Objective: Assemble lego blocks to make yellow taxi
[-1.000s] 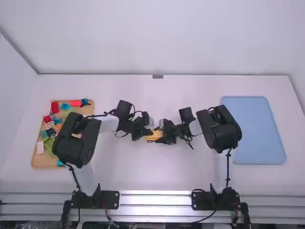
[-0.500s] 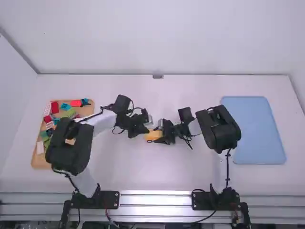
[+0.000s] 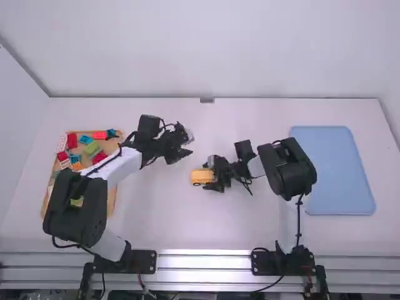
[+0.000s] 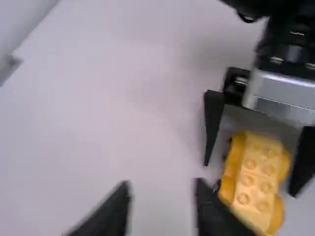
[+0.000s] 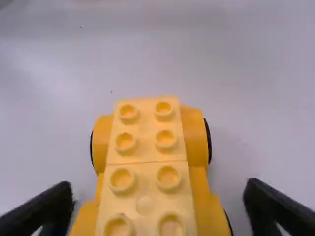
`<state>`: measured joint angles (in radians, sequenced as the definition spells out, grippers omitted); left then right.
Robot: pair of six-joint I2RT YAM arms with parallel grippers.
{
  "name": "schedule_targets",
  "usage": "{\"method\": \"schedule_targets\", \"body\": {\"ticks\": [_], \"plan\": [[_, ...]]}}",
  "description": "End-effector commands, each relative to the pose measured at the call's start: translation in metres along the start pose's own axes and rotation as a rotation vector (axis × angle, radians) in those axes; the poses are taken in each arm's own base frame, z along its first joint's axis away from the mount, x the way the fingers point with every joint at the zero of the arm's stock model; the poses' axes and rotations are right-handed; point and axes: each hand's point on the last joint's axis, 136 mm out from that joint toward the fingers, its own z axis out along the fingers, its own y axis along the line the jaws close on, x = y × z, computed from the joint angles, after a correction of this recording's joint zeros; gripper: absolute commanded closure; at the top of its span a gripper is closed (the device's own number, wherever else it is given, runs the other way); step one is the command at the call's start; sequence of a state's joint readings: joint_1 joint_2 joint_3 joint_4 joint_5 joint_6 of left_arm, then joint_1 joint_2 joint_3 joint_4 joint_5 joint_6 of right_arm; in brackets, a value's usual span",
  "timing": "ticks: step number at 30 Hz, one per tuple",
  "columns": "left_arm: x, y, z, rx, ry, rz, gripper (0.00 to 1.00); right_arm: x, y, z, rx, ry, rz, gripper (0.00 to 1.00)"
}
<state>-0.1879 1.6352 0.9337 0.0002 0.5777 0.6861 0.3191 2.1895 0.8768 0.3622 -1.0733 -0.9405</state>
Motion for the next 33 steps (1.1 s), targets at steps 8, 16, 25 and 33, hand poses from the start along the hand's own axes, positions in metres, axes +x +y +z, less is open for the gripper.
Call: {"method": "schedule_targets", "body": {"ticks": [8, 16, 25, 33], "plan": [[-0.016, 0.034, -0.006, -0.164, -0.051, -0.284, 0.01, -0.004, -0.033, -0.013, 0.113, 0.128, 0.092, 0.02], [0.019, 0.088, -0.035, -0.483, 0.02, -0.553, 0.01, 0.004, -0.039, -0.07, 0.246, 0.49, 0.094, 0.02], [0.079, 0.14, -0.113, -1.037, 0.235, -0.735, 0.01, -0.006, -0.055, -0.115, 0.399, 0.538, 0.159, 0.02], [0.131, 0.153, -0.19, -1.202, 0.406, -0.961, 0.01, -0.013, -0.069, -0.127, 0.464, 0.536, 0.184, 0.02]]}}
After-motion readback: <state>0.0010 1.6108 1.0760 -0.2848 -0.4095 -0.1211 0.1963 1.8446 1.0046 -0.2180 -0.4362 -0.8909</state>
